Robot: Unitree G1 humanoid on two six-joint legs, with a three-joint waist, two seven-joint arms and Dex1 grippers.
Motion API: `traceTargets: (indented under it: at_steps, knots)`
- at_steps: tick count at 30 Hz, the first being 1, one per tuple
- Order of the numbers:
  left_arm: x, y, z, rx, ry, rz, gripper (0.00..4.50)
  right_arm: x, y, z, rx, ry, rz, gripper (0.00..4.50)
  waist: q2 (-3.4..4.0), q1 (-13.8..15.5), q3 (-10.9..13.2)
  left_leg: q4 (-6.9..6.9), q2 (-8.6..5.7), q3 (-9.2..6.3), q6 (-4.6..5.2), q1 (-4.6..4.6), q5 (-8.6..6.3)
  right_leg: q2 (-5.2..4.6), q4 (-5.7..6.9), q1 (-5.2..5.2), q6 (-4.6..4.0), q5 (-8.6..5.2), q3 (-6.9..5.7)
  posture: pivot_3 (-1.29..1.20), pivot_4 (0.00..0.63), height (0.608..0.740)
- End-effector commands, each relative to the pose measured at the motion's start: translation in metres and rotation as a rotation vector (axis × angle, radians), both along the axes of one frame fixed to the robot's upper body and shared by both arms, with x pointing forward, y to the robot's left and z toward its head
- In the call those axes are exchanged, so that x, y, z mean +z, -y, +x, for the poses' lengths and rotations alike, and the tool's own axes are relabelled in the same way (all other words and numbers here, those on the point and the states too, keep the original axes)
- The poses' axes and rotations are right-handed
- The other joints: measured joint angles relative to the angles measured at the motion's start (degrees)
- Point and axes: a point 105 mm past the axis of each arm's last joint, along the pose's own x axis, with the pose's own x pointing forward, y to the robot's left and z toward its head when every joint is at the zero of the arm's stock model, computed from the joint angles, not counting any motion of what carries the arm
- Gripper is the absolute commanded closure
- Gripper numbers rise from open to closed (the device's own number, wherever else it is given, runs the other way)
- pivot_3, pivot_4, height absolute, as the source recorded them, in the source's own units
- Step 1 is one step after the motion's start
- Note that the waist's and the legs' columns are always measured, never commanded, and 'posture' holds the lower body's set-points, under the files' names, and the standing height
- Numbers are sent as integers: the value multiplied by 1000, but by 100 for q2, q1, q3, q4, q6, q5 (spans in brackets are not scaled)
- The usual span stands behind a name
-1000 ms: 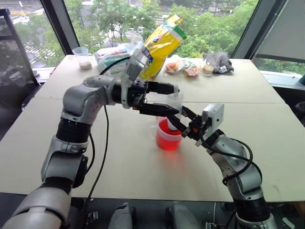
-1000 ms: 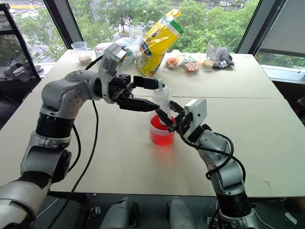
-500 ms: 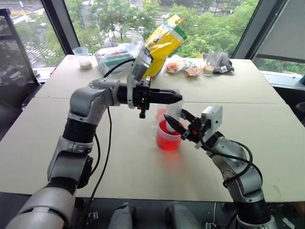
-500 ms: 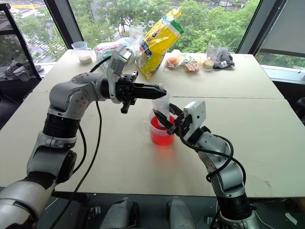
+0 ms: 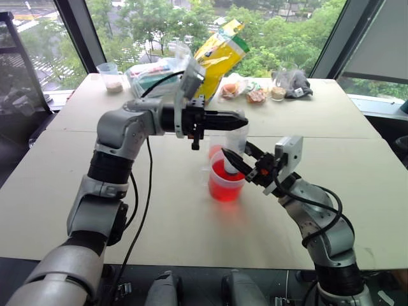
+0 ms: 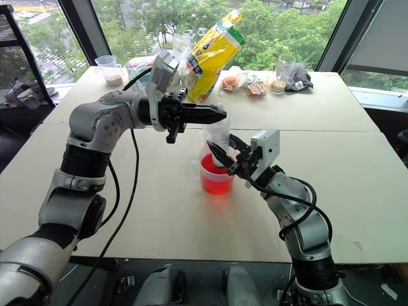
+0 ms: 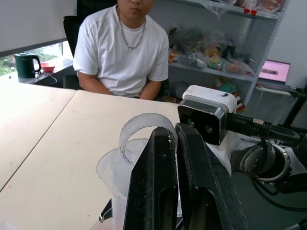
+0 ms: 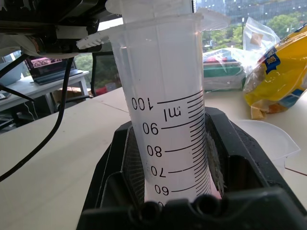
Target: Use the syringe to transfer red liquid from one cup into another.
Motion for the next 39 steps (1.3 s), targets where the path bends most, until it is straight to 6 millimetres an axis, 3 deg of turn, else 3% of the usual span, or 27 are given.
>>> traceTargets:
  at_steps: [1, 15, 28, 39]
  knots:
    - [40, -5, -9, -14, 135, -110, 4422, -24, -7, -1, 40, -105, -13, 3117, 0, 0, 0, 0, 0, 0, 0, 0, 0, 0, 0, 0, 0, 0, 0, 0, 150, 740]
    - [42, -6, -8, 0, 142, -115, 4422, -33, -6, -1, 42, -130, -15, 3117, 0, 0, 0, 0, 0, -1, 0, 0, 0, 0, 0, 0, 0, 0, 0, 0, 150, 740]
    - [28, -7, -8, 5, 123, -87, 4422, 14, -8, -7, 57, 2, -6, 3117, 0, 0, 0, 0, 0, -1, 0, 0, 0, 0, 0, 0, 0, 0, 0, 0, 150, 740]
    - [37, -8, -7, 18, 136, -116, 4422, -5, -9, -7, 68, -69, -16, 3117, 0, 1, 0, 0, 0, -1, 0, 0, 0, 0, 0, 0, 0, 0, 0, 0, 150, 740]
